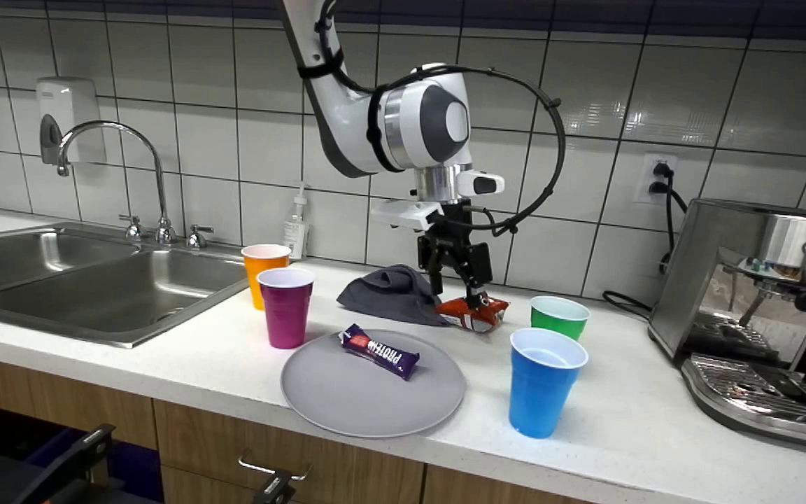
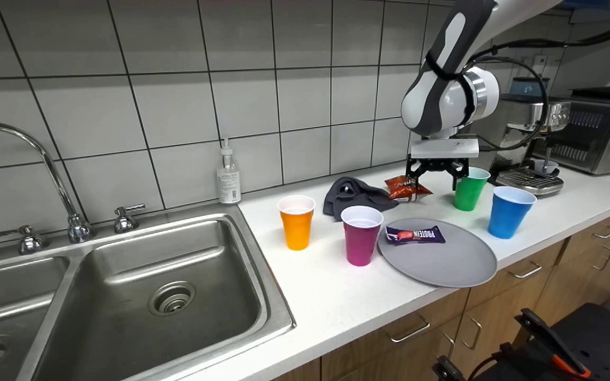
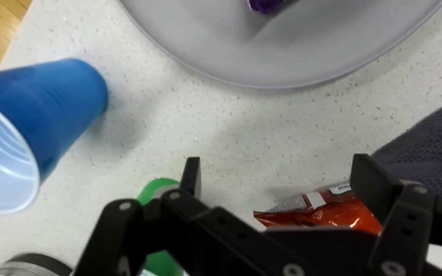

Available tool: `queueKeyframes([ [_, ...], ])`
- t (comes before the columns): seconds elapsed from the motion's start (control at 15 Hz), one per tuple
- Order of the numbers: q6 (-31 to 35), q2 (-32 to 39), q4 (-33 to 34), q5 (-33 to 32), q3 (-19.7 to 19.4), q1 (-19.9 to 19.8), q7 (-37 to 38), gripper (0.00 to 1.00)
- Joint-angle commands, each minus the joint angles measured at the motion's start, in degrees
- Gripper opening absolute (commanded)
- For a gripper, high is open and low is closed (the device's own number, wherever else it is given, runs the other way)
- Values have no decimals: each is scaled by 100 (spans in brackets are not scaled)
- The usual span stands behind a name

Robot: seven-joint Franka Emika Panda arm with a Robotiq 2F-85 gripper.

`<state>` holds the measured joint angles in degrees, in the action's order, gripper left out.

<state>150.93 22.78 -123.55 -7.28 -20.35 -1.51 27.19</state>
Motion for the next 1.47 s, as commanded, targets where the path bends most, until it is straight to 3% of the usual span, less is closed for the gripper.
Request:
queueKeyframes([
  [0.0, 246, -448, -731, -363, -337, 438, 1056, 100],
  [0.27, 384, -509, -1114, -687, -527, 762, 2228, 100],
  [0.67, 463, -475, -1426, -973, -496, 1037, 3563, 100],
  [1.4, 634, -410, -1712, -747, -156, 1044, 4709, 100],
])
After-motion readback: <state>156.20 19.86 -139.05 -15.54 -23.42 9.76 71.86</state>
